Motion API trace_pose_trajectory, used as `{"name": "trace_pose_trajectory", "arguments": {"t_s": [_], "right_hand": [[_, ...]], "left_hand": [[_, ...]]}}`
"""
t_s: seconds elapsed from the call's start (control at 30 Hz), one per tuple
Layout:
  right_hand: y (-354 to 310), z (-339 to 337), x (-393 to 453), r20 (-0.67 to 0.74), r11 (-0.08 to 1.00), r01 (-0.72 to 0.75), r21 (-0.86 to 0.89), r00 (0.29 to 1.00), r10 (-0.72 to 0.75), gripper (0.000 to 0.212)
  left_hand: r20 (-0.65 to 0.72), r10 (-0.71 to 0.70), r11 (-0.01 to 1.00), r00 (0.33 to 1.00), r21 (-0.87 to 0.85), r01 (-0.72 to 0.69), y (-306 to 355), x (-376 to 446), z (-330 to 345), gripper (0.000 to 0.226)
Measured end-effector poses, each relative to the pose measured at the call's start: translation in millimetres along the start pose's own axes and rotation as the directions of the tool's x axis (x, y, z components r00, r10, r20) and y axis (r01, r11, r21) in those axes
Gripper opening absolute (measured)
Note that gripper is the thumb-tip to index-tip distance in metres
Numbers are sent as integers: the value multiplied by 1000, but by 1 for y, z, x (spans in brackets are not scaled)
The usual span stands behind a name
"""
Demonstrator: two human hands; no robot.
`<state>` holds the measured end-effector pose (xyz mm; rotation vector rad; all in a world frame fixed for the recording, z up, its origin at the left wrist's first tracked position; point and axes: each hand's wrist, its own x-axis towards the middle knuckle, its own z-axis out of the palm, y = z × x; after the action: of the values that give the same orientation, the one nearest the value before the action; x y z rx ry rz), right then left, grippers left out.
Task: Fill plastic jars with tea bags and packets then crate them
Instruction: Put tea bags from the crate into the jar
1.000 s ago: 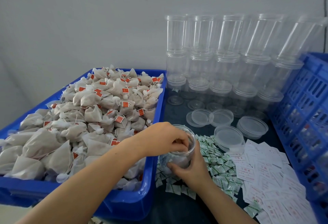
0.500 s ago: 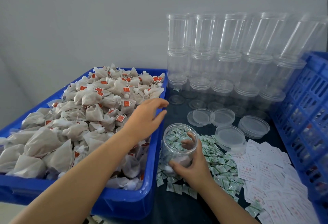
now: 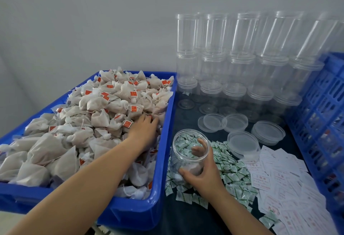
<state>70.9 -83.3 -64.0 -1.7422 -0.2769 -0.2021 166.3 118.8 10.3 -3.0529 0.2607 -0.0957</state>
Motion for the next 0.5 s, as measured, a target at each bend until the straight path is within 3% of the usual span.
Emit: {"name": "trace_pose_trajectory", "arguments": {"t_s": [0.17,0.3,0.5], "right_hand": [[0,0,-1,-1,1000,-4,3,1000,4,84],[1,0,-1,0,1000,-3,3,1000,3,84],[2,0,0,-7,1000,-14,-12,1000,14,85]], "left_hand": [[-44,-60,998,997,29,62,0,-2,-7,32],[-87,-161,984,983,57,167,-3,-7,-17,36],[-142,-122,987,982,86,135,-13,-5,-18,28]]}}
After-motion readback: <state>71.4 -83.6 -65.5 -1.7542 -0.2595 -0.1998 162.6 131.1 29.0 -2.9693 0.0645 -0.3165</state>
